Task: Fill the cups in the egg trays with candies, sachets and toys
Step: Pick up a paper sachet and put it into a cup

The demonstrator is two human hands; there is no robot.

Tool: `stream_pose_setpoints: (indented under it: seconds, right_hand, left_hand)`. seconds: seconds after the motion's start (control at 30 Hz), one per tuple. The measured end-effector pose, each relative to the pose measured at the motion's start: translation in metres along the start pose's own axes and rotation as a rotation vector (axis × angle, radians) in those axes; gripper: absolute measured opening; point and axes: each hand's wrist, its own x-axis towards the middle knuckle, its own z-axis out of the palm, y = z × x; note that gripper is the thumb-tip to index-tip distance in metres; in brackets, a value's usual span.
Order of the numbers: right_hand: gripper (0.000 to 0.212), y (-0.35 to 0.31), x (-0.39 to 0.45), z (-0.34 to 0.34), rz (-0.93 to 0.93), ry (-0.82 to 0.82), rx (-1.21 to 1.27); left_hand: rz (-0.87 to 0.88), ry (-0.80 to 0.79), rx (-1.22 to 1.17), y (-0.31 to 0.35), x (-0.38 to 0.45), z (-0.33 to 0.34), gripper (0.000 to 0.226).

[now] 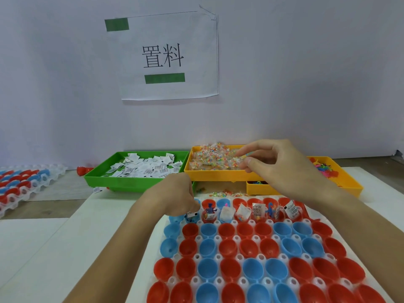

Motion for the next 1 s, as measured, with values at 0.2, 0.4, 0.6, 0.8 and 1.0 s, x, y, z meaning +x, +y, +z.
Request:
stream_pose_setpoints:
  seconds: [0.2, 0.4, 0.6, 0.8, 1.0]
  right_hand:
    - [0.019, 0.003, 0.001, -0.004, -0.018, 0.007, -0.018]
    - [0.018, 0.005, 0.003, -0.009, -0.033, 0.025, -0.018]
    - [0.019, 0.006, 0.004, -0.013, -0.033, 0.039, -0.015]
    - [0.019, 0.004, 0.004, -0.016, -0.029, 0.051, -0.025]
    - [0.018, 0.003, 0.004, -0.018, -0.012, 0.049, -0.008]
  left_hand:
    - [0.001, -0.044, -0.014, 0.007, -0.002, 0.001, 0.024]
    - [-0.011, -0.090, 0.009, 0.004, 0.001, 0.003, 0.024]
    - [0.032, -0.080, -0.005, 0.001, 0.002, 0.003, 0.010]
    - [0.051, -0.108, -0.036, -0.003, 0.001, -0.001, 0.023]
    - [0.072, -0.127, 0.002, -0.005, 0.002, 0.000, 0.017]
